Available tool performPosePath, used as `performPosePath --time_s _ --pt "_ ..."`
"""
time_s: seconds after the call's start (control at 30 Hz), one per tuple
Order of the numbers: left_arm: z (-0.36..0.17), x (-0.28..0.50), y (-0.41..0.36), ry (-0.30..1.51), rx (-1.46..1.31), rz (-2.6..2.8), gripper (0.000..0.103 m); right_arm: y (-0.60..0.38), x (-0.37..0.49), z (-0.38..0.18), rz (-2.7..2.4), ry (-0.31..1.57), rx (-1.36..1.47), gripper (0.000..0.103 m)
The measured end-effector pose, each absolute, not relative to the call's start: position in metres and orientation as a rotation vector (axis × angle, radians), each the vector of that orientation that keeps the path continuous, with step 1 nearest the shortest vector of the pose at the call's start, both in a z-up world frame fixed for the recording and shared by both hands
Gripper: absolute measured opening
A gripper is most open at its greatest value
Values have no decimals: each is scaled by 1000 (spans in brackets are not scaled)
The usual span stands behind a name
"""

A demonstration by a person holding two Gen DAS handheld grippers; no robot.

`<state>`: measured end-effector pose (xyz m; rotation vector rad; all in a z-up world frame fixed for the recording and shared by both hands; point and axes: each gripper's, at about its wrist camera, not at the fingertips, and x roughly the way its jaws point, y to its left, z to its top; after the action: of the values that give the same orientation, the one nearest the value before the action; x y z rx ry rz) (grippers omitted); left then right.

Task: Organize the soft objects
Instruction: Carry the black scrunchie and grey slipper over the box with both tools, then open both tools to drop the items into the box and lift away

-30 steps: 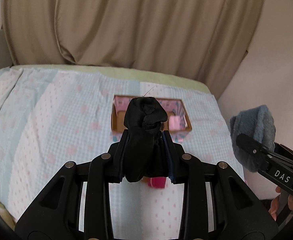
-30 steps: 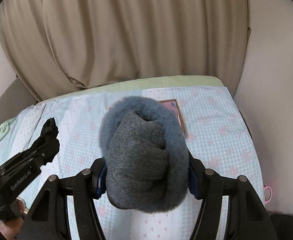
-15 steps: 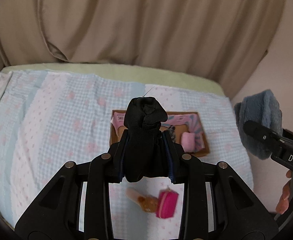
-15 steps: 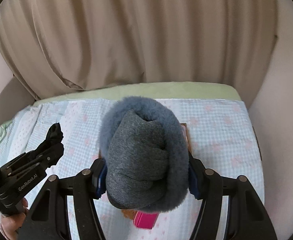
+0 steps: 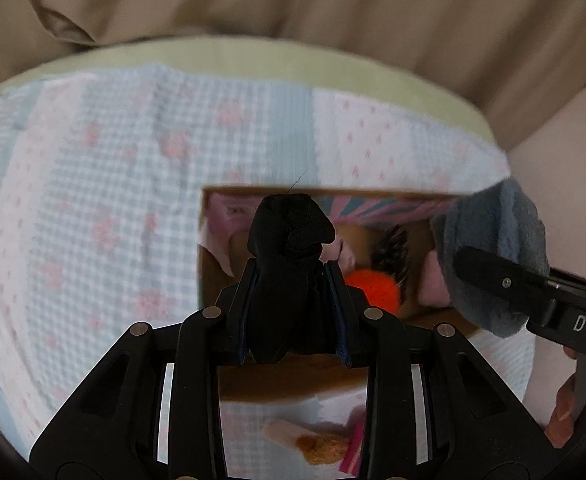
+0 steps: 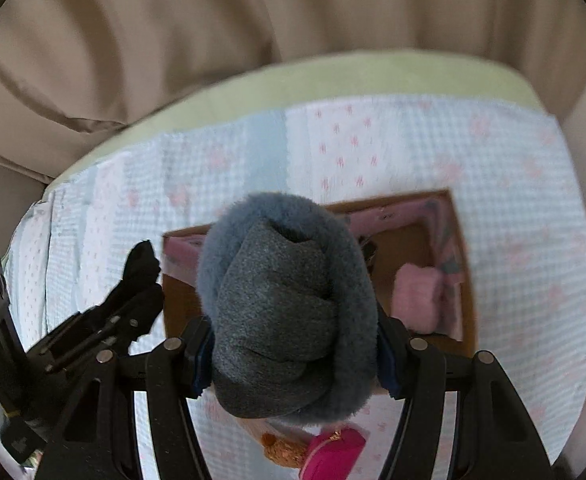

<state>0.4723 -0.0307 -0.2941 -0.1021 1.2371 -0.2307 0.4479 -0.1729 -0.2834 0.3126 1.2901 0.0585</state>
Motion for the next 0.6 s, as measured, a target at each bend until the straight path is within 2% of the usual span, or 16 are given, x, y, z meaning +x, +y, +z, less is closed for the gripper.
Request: performPosePath --time_s 0.17,0.23,0.27,0.3,0.33,0.4,0.43,0.6 --pt "-331 484 -49 1298 -21 -263 29 -174 464 -325 49 1358 343 59" --pt "-340 489 -54 1317 0 -281 33 -176 469 -333 48 1373 350 61" --pt "-343 491 -56 1326 10 -282 54 -176 473 -337 46 1377 344 63" --pt "-346 493 -58 1329 26 -281 92 -176 476 -339 53 1374 344 70" --pt "-348 493 -59 1326 33 -288 103 -177 479 -342 61 1370 349 83" --pt "-349 492 -60 1314 34 -303 103 -180 484 -344 55 1352 338 99" --pt "-351 492 -62 1316 45 -306 103 -181 485 -344 51 1345 326 102" --pt "-348 495 -65 1307 54 -321 103 -191 484 -347 26 1329 302 102"
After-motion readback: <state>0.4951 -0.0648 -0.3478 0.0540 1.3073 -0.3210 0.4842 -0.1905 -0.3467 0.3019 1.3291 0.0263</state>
